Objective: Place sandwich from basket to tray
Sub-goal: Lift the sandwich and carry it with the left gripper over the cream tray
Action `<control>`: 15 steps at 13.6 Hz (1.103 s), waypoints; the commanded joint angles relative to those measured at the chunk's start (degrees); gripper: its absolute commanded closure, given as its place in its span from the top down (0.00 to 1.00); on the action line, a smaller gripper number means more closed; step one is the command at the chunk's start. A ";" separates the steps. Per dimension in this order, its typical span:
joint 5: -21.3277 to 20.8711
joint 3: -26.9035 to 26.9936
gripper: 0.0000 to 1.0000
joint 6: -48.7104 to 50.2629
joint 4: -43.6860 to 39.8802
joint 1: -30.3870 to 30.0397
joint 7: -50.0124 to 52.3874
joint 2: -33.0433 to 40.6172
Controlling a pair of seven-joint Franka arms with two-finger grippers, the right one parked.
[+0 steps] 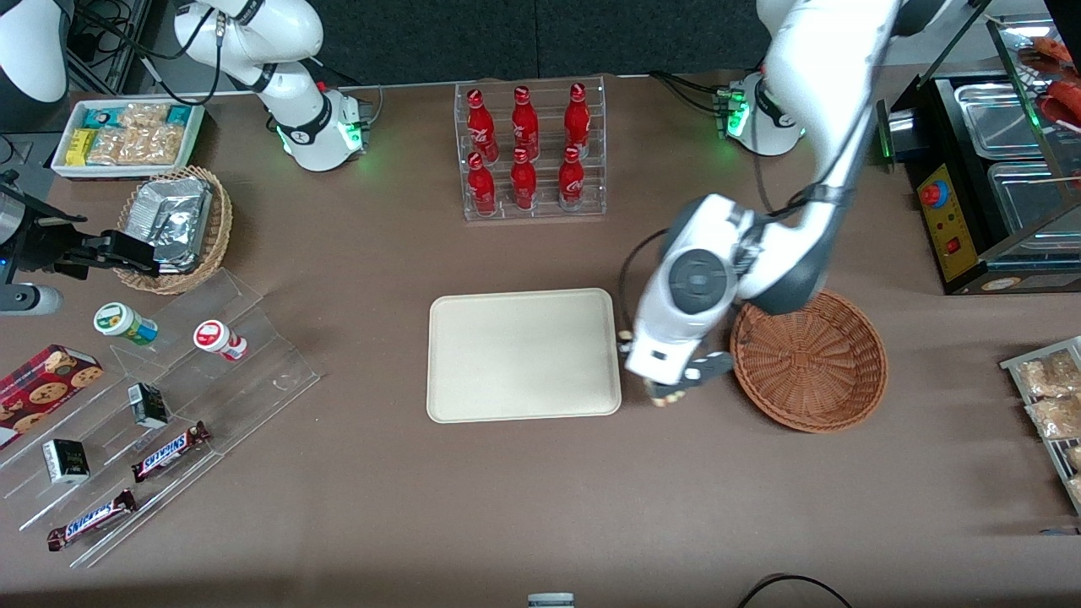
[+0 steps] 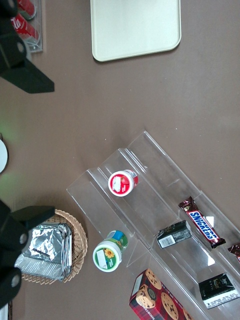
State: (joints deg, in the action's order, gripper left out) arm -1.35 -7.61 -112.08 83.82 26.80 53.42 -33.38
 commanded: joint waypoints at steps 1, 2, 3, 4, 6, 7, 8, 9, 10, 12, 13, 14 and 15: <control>-0.41 0.75 0.16 1.08 -9.70 3.77 -1.46 -6.33; -0.41 0.75 0.16 0.55 -11.64 5.17 -2.26 -7.83; -0.41 0.75 0.16 -0.32 -13.40 6.23 -3.57 -9.15; -0.32 0.66 0.16 -1.55 -14.46 6.76 -6.54 -10.29; -0.15 0.05 0.17 -4.19 -14.65 8.08 -13.49 -11.53; 0.03 -0.04 0.17 -4.72 -14.65 9.13 -13.69 -12.15; 0.12 -0.04 0.17 -4.99 -14.73 10.10 -13.69 -12.67; 0.12 -0.04 0.17 -4.99 -14.82 10.37 -13.69 -13.37; 0.20 -0.04 0.17 -4.99 -15.69 11.07 -13.34 -14.43; 0.20 -0.04 0.17 -4.99 -17.98 12.04 -9.85 -17.06; 0.20 -0.04 0.18 -4.99 -18.77 12.30 -8.43 -18.03; 0.20 0.05 0.18 -4.99 -19.47 12.39 -7.63 -19.08; 0.12 0.05 0.18 -4.99 -19.74 12.57 -7.36 -19.70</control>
State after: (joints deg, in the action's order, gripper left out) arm -1.34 -7.98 -117.53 68.13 38.63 44.35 -50.13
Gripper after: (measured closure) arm 0.819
